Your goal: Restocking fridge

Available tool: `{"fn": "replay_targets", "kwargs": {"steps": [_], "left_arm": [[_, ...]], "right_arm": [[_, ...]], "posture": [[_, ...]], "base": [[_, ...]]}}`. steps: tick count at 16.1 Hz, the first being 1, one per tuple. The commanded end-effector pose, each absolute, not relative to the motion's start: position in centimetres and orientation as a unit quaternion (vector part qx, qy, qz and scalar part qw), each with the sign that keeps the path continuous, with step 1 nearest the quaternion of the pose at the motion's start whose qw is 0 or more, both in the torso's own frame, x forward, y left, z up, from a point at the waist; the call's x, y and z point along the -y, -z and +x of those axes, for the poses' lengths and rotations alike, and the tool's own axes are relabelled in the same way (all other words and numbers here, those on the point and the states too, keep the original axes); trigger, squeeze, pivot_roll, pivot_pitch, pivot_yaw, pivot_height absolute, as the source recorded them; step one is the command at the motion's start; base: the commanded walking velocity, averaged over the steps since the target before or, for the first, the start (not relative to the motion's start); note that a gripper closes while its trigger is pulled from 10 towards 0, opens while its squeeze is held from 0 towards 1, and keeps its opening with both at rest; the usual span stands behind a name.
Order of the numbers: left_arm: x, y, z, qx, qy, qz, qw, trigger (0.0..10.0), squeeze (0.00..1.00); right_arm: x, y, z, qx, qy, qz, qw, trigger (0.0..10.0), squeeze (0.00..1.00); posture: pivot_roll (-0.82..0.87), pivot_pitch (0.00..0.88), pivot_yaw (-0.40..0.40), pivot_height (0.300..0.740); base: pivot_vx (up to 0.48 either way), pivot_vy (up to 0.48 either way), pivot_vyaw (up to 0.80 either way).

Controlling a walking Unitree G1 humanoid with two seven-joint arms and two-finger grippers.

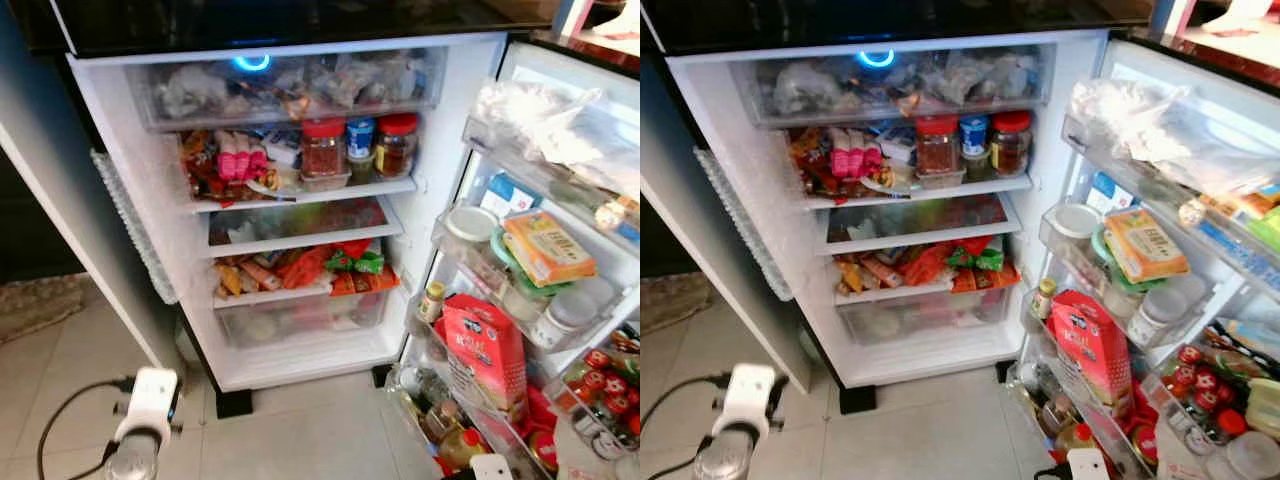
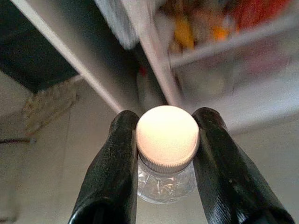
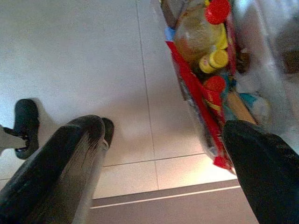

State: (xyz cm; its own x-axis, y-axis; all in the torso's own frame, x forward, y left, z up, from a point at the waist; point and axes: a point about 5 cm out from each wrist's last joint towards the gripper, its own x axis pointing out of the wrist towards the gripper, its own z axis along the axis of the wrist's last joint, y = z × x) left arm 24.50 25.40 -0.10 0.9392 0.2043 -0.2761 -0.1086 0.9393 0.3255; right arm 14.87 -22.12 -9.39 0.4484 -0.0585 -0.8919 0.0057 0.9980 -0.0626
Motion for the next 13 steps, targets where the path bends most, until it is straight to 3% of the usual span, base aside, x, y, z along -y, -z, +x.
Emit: {"fn": "replay_targets", "kwargs": {"steps": [1,4,8,13], "left_arm": [[-25.5,-0.6,24.5,-0.129,-0.082,0.137,0.979,10.0,0.00],[-23.3,-2.3,23.7,-0.059,-0.030,0.097,0.993,10.0,0.00],[-22.0,-3.1,21.1,-0.047,-0.019,0.071,0.996,10.0,0.00],[-21.1,-4.3,21.9,-0.045,-0.005,0.079,0.996,10.0,0.00]], "right_arm": [[22.3,9.3,14.8,-0.525,0.016,-0.033,0.850,10.0,0.00],[22.6,9.2,15.0,-0.525,0.011,-0.043,0.850,10.0,0.00],[22.2,9.0,15.7,-0.523,0.006,-0.049,0.851,10.0,0.00],[22.4,8.9,15.9,-0.522,-0.017,-0.103,0.847,10.0,0.00]], "posture": [[0.05,0.000,-0.036,0.740],[0.05,0.000,-0.027,0.740],[0.07,0.000,-0.032,0.740],[0.07,0.000,-0.033,0.740]], "base": [[0.000,0.000,0.00],[0.000,0.000,0.00],[0.000,0.000,0.00],[0.000,0.000,0.00]]}}
